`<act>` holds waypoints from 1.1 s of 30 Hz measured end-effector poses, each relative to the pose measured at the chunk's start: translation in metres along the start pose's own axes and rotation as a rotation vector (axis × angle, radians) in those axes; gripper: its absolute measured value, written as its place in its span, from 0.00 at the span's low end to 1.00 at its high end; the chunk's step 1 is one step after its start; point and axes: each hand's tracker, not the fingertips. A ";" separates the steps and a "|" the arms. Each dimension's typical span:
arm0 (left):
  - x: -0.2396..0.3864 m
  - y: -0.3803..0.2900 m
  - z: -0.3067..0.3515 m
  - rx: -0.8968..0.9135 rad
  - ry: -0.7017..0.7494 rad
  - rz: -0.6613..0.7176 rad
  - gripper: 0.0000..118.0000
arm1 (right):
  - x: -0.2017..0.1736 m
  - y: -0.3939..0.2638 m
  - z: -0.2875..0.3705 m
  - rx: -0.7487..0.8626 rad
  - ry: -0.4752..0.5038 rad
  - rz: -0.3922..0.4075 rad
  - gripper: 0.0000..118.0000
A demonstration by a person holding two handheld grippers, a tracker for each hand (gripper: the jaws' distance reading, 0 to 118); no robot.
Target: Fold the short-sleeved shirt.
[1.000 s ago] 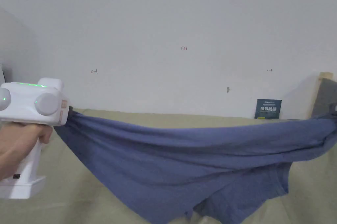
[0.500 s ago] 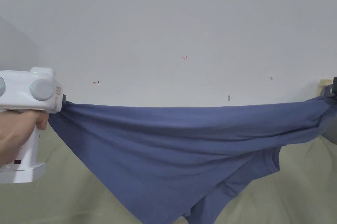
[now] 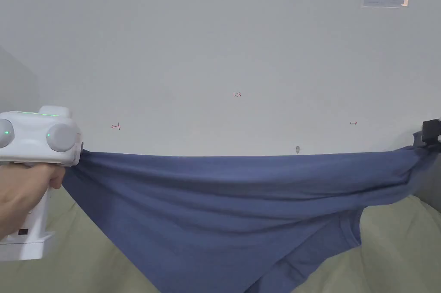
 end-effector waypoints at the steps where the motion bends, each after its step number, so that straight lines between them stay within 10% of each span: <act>1: 0.004 0.002 -0.006 0.004 0.002 0.005 0.00 | -0.002 0.002 -0.009 0.003 -0.005 0.004 0.06; 22: 0.078 0.045 -0.177 0.104 0.098 0.056 0.00 | -0.049 0.030 -0.189 0.161 -0.081 0.140 0.06; 33: 0.097 -0.070 -0.207 0.009 0.084 -0.029 0.00 | -0.024 -0.069 -0.220 0.025 -0.084 0.116 0.06</act>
